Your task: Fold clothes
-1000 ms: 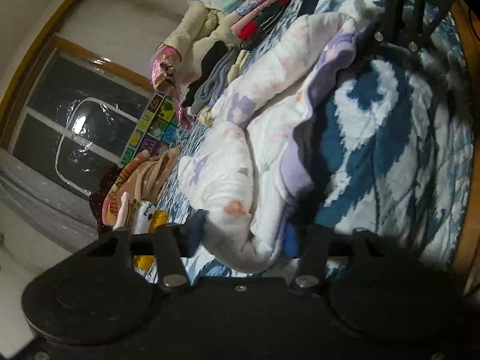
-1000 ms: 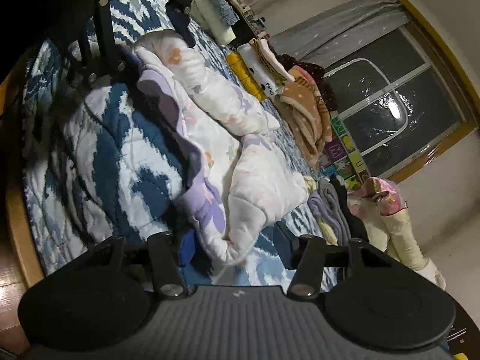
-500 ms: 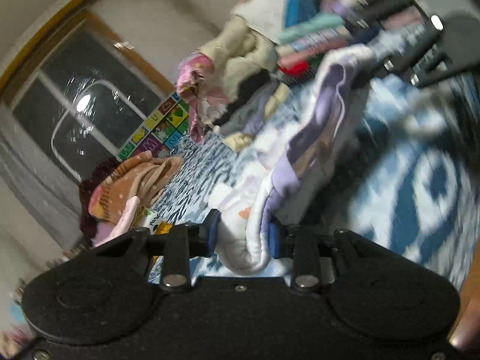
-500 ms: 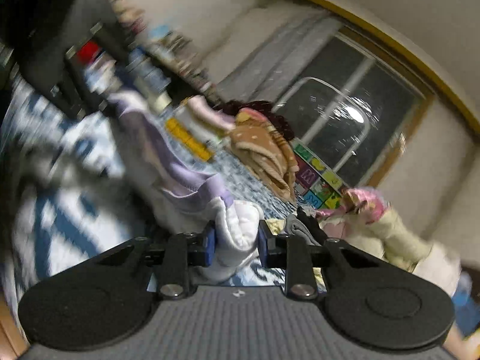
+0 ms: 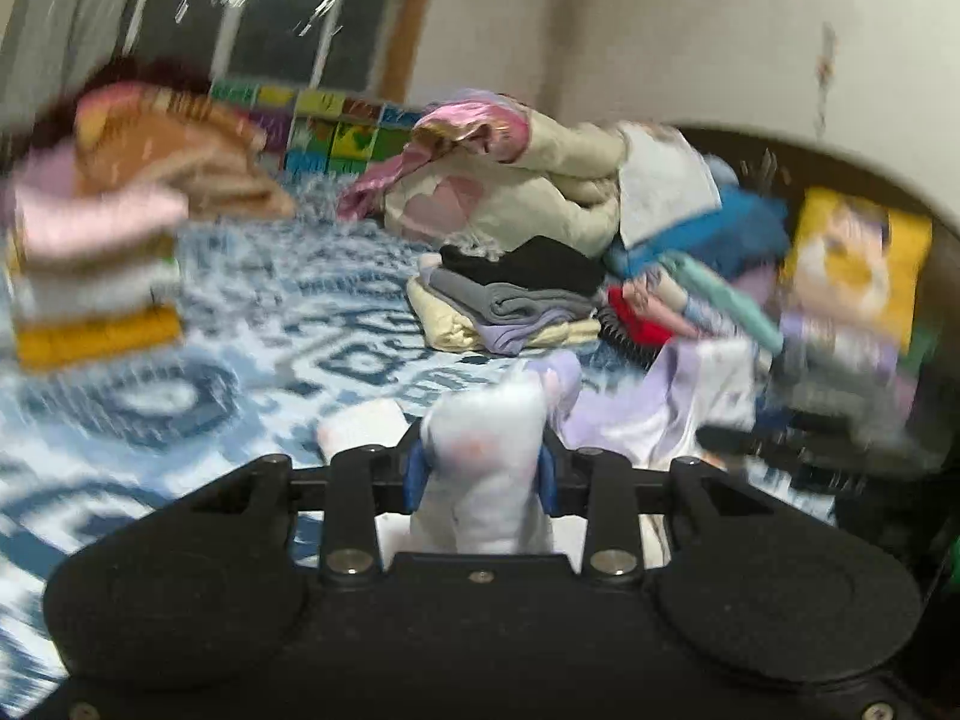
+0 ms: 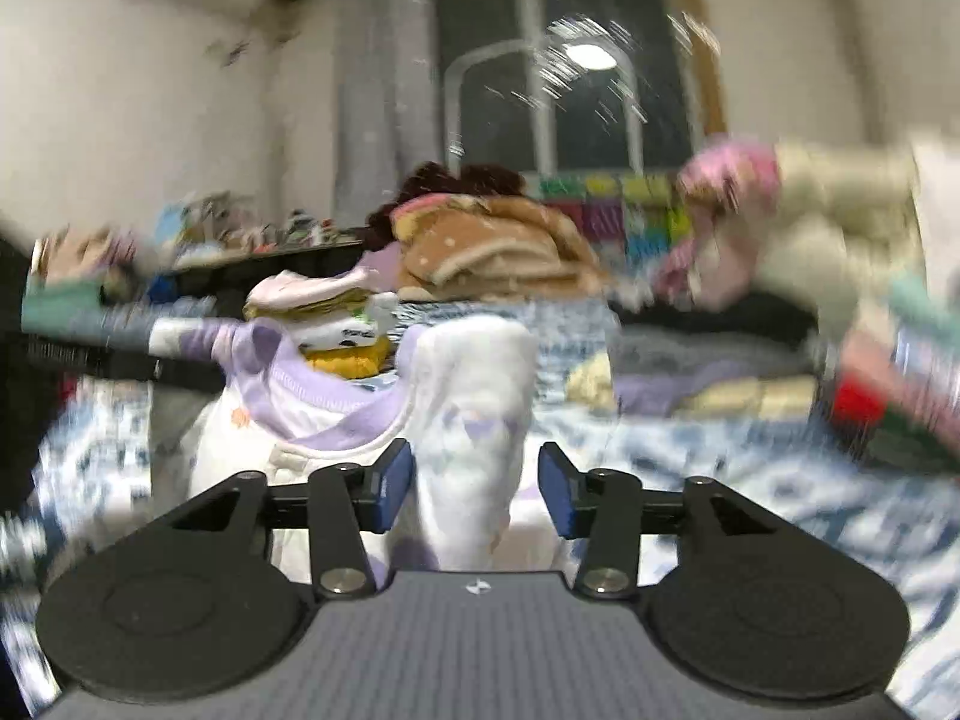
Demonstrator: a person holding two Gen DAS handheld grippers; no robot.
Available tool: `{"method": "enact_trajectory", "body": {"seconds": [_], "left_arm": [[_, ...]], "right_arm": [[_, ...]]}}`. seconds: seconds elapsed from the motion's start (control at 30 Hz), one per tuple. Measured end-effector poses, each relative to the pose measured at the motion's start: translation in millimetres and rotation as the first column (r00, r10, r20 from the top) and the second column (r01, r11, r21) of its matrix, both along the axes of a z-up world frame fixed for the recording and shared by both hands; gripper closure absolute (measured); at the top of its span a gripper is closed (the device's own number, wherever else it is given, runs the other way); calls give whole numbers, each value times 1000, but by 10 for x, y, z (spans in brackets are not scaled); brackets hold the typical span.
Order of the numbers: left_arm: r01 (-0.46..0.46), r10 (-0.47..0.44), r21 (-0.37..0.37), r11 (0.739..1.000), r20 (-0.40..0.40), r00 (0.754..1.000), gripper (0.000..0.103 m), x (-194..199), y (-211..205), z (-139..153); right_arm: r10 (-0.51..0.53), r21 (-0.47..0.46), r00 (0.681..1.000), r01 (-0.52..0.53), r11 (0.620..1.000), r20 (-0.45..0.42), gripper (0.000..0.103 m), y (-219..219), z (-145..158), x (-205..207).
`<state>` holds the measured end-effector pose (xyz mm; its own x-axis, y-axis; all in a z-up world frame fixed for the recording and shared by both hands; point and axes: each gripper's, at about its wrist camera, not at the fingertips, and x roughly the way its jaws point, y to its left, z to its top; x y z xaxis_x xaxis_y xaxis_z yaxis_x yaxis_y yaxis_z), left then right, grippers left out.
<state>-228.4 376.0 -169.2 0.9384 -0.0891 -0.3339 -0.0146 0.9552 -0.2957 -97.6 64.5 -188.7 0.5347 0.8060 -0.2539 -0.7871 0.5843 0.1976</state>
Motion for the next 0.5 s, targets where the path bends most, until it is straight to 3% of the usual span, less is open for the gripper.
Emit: {"method": "enact_trajectory", "body": {"seconds": [0.13, 0.2, 0.3, 0.5], "left_arm": [[-9, 5, -229, 973, -19, 1000, 70, 233, 328, -262], [-9, -2, -292, 956, -39, 999, 70, 343, 426, -335], [-35, 10, -329, 944, -77, 997, 63, 461, 474, -418], [-50, 30, -357, 933, -62, 998, 41, 133, 518, -319]], "right_arm": [[11, 83, 986, 3, 997, -165, 53, -13, -173, 253], [30, 96, 977, -9, 995, -213, 53, 7, -242, 362], [29, 108, 958, 2, 994, -286, 53, 52, -339, 500], [18, 112, 942, 21, 994, -336, 54, 77, -408, 544]]}}
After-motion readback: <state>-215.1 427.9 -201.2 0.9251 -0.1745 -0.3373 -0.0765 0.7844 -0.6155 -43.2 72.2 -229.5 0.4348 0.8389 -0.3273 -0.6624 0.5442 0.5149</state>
